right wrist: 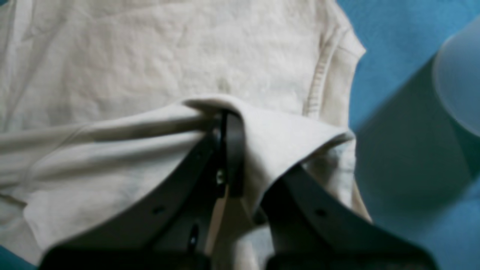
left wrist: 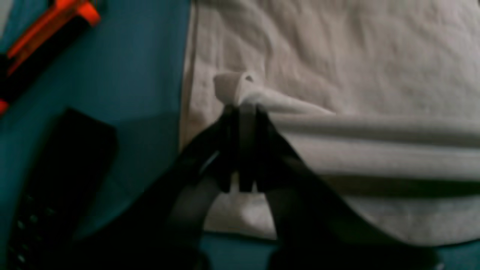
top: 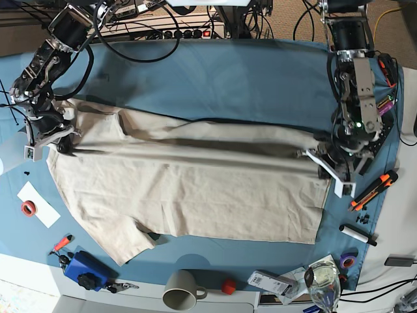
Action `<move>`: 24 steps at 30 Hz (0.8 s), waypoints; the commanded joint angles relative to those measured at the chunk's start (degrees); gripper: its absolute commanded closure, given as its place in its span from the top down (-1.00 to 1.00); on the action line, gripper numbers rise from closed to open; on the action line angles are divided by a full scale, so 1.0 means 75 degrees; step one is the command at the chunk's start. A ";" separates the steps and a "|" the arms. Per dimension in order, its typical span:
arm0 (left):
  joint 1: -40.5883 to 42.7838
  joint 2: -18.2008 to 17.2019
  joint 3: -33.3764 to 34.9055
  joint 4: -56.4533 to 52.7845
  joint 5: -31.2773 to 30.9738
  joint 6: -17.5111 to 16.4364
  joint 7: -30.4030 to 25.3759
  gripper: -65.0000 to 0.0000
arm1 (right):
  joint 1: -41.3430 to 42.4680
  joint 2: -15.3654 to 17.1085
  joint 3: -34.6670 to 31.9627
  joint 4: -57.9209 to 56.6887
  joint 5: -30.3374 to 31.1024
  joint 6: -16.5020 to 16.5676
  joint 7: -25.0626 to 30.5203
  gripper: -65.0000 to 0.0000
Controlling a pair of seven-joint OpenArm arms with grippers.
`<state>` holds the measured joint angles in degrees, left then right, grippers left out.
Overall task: Fold the T-shirt properly
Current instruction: 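Lower the folded shoulder edge onto the shirt and open both grippers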
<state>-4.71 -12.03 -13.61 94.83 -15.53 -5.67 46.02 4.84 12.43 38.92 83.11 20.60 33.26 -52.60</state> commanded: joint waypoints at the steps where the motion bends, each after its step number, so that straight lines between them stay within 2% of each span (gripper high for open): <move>1: -0.0210 -0.0143 -0.0052 0.0082 0.0131 0.0070 -0.0198 -1.00 | 0.0265 0.0259 -0.0041 -0.0085 -0.0017 -0.0073 0.0251 -1.00; 7: -0.0262 -0.0195 -0.0052 -0.0268 0.0125 0.0070 -0.0239 -1.00 | 0.1139 0.0752 -0.0431 -0.1224 -0.0137 -0.0070 0.0280 -1.00; 10: -0.0262 -0.0195 -0.0052 -0.0539 0.0125 0.0070 -0.0513 -1.00 | 0.1498 0.0866 -0.0595 -0.1524 -0.0166 -0.0070 0.0274 -1.00; 16: -0.0286 -0.0195 -0.0052 -0.0664 0.0128 -0.0178 -0.0595 -1.00 | 0.1641 0.0860 -0.0892 -0.1644 -0.0391 -0.0076 0.0460 -1.00; 22: -0.0283 -0.0195 -0.0052 -0.0662 0.0128 -0.0195 -0.0662 -1.00 | 0.1641 0.0863 -0.0889 -0.1641 -0.0391 -0.0073 0.0460 -1.00; 23: -0.0286 -0.0198 -0.0052 -0.0662 0.0131 -0.0195 -0.0662 -0.97 | 0.1641 0.0863 -0.0889 -0.1641 -0.0391 -0.0073 0.0463 -0.99; 24: -0.0289 -0.0198 -0.0052 -0.0662 0.0128 -0.0192 -0.0664 -0.82 | 0.1644 0.0863 -0.0889 -0.1641 -0.0391 -0.0067 0.0466 -0.85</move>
<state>-5.61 -12.58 -13.56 88.95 -15.42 -7.49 42.35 15.70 17.28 32.08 69.95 17.65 33.34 -50.92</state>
